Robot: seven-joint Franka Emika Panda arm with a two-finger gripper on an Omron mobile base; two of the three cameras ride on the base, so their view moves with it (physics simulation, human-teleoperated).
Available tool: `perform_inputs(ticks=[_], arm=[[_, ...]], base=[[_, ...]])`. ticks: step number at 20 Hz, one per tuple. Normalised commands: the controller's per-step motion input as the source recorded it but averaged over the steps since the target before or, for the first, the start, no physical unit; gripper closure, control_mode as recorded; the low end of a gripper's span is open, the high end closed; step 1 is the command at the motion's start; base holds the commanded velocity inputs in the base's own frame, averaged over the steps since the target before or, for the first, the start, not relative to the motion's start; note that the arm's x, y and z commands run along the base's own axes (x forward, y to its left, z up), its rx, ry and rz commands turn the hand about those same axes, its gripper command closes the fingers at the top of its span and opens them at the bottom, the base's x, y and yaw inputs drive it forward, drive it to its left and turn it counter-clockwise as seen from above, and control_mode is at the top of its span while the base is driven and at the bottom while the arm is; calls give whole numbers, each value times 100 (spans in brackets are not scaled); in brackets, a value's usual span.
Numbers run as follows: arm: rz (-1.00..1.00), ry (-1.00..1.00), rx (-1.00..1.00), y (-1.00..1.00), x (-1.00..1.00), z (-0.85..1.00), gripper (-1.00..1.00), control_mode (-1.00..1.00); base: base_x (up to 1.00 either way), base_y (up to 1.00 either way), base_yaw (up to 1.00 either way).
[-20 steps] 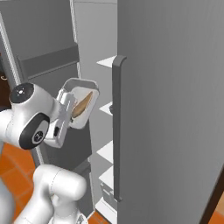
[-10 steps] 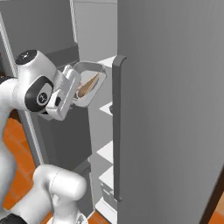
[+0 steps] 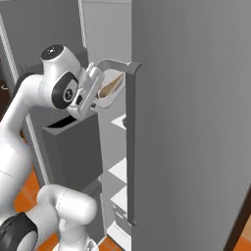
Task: Take the meat container that has the chicken drumstick and place it on the second highest rack of the freezer. Then take the vegetable container that has the garlic and sweet potato and place it on the highest rack of the freezer.
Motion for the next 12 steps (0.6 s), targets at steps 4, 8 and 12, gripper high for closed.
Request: perform_inputs(ticks=[4,8,12], arm=[[0,0,12,-24,66,24,100,-100],[0,2,1,-16,54,34,100,-100],[-3,0,0,-18,40,23,100,-100]], base=[[0,0,0],[0,0,0],[0,0,0]])
